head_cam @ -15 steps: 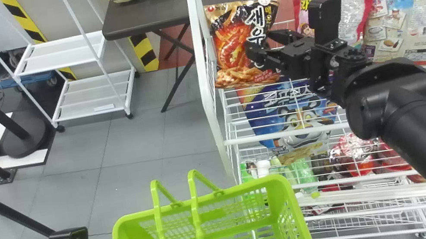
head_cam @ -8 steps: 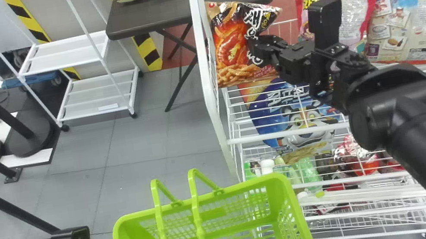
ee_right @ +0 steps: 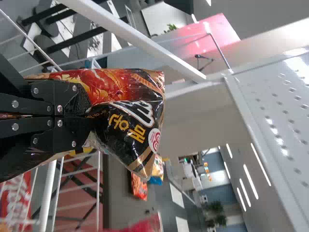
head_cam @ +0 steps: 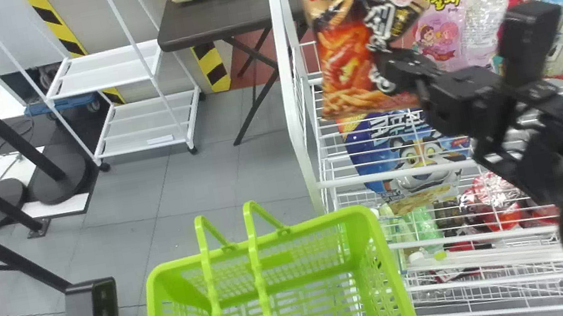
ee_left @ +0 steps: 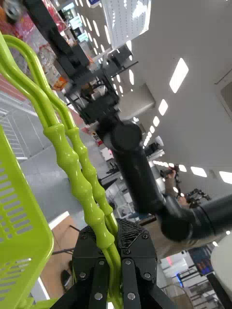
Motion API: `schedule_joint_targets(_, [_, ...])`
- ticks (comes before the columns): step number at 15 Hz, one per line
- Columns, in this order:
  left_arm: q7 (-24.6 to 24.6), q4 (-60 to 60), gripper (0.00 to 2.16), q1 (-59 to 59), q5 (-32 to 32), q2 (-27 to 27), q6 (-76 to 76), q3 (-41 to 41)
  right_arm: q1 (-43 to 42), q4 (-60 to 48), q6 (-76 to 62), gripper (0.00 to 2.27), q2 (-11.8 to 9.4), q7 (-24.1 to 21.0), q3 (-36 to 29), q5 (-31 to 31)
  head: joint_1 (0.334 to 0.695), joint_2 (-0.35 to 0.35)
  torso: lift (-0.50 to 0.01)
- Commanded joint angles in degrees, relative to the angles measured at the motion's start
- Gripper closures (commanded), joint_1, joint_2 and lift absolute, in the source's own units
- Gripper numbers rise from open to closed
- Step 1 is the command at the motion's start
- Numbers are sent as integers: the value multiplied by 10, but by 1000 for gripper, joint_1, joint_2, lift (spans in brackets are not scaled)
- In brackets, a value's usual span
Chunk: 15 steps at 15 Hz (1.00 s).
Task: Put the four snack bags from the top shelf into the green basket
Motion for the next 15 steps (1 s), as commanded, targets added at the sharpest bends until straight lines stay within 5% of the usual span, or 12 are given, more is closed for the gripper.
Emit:
schedule_joint_targets(1, [-6,2,2148,-21,-4,-4,10,1,99,-131,60,2250,1,1,-36,0,695,156,0])
schedule_joint_targets(4, [-6,2,2148,-34,-19,-13,34,-7,210,-264,147,2250,1,8,-52,-8,695,111,0])
schedule_joint_targets(8, [-6,1,2148,-29,-30,-28,36,-6,256,-371,318,2250,1,27,-52,-41,695,121,0])
schedule_joint_targets(13, [-6,0,2148,-28,-37,-36,36,-15,232,-328,411,2246,1,39,35,-57,695,236,0])
schedule_joint_targets(15, [-6,-3,2148,-28,-44,-37,40,-21,199,-283,423,2246,1,20,96,-47,695,341,0])
